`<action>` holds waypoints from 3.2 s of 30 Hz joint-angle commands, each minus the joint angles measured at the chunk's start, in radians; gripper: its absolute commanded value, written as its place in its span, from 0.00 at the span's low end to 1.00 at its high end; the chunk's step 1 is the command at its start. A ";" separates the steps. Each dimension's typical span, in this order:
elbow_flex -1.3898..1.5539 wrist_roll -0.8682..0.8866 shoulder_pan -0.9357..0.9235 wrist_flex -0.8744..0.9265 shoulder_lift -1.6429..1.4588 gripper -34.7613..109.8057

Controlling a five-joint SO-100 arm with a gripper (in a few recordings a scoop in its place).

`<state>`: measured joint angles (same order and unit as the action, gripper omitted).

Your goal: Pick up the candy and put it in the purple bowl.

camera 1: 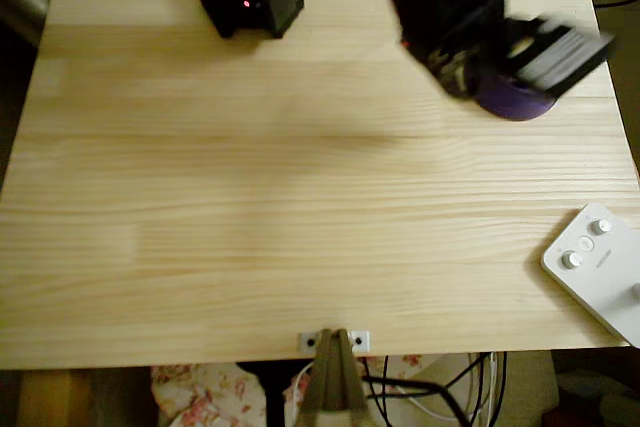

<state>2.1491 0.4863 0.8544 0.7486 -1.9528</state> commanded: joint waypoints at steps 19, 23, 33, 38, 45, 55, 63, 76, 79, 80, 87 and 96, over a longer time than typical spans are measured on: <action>0.388 -0.015 -0.469 0.094 -0.359 0.24; 0.422 -0.037 -0.512 0.089 -0.368 0.24; 0.551 -0.069 -0.618 0.011 -0.423 0.23; 0.591 -0.110 -0.683 -0.003 -0.499 0.23; 0.776 -0.183 -0.813 0.058 -0.957 0.23; 0.884 -0.221 -0.842 0.238 -1.347 0.23; 0.887 -0.374 -0.802 0.216 -1.347 0.24; 0.887 -0.376 -0.804 0.216 -1.347 0.24; 0.887 -0.376 -0.804 0.216 -1.347 0.24; 0.887 -0.376 -0.804 0.216 -1.347 0.24; 0.887 -0.376 -0.804 0.216 -1.347 0.24; 0.887 -0.376 -0.804 0.216 -1.347 0.24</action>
